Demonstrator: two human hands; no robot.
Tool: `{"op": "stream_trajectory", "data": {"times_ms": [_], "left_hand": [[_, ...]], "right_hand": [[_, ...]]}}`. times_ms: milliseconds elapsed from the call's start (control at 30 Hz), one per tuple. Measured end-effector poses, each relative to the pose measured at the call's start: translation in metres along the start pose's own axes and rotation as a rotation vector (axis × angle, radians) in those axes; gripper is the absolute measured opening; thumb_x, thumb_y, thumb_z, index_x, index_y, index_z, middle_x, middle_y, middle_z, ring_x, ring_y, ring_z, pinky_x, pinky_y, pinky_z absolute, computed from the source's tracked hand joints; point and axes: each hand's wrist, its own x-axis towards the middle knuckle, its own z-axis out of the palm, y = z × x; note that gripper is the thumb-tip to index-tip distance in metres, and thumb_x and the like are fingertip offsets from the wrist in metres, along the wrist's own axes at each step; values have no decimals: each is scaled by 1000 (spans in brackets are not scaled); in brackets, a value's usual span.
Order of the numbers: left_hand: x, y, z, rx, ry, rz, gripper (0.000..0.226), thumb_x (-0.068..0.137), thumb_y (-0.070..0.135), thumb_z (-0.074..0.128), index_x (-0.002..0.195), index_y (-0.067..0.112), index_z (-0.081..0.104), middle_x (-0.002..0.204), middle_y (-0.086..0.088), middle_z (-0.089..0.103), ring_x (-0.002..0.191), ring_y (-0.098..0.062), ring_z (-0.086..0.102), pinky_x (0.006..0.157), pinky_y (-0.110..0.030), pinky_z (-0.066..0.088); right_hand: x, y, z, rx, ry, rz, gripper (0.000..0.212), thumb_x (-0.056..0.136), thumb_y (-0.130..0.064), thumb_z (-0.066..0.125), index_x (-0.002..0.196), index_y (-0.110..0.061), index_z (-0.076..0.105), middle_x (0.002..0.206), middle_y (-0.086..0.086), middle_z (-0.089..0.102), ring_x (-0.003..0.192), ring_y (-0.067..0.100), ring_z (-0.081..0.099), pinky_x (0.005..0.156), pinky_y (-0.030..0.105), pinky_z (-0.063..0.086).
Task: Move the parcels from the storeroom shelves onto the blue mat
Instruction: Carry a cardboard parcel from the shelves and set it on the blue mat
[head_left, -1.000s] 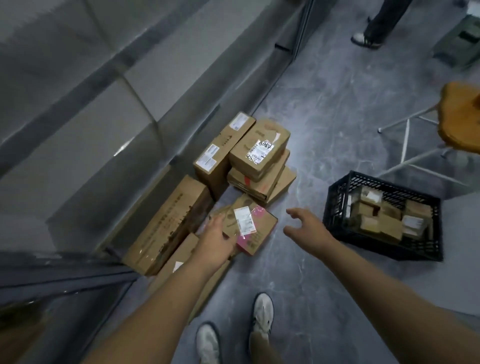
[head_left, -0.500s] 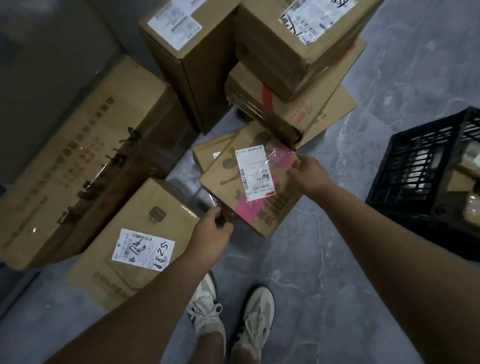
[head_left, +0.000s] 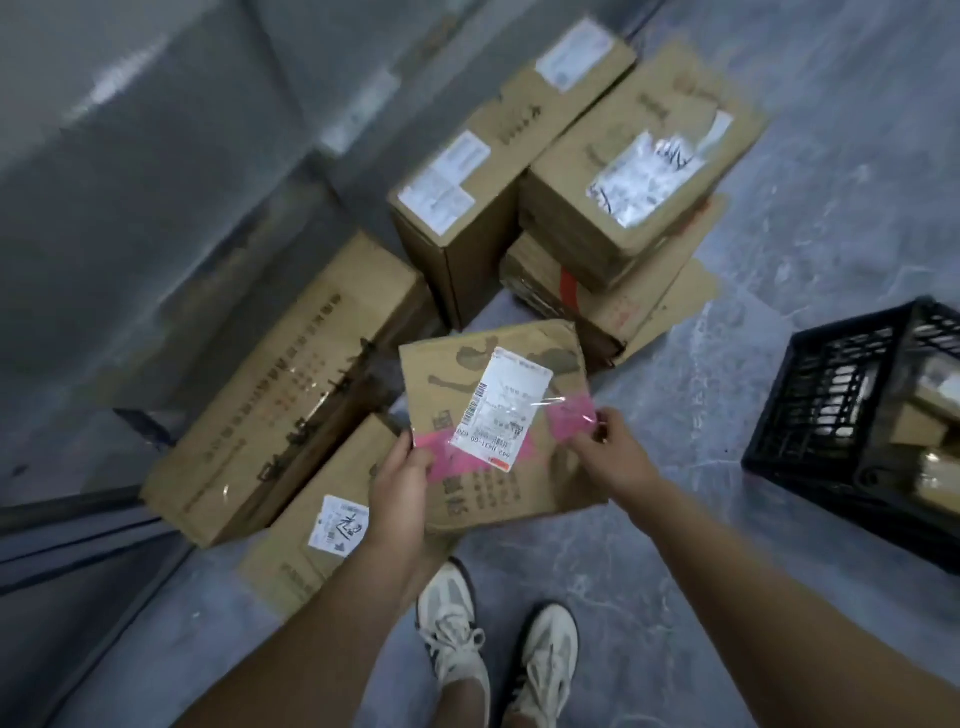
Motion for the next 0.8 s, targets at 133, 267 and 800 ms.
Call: {"op": "stream_trajectory", "data": {"times_ms": [133,267,800], "left_hand": [[-67,93,-21,171,-31,178,45,88,10,51,125,33,65,124,3,63,113,-15,60,103,-41,46],[-163,180,-48,210,-28,302,41,84,20,55,118,39,67,122,3,65,109,-15,63,99,-38,49],[-468,269,-41,84,78,675,31,92,21,63,121,31,66,113,0,70,93,-12,68,85,-34,57]], "right_hand": [[-86,-63,-58,144,3,13,27,91,-29,58,111,-14,48,105,3,54,91,15,54,80,37,51],[-182,-138,-119,248,-47,-37,31,92,-36,58,104,-7,56,93,13,63,84,24,64,63,33,54],[-410,-156,-271,460,-356,-392,75,76,-50,74,137,-16,47,99,6,73,68,18,71,47,26,51]]}}
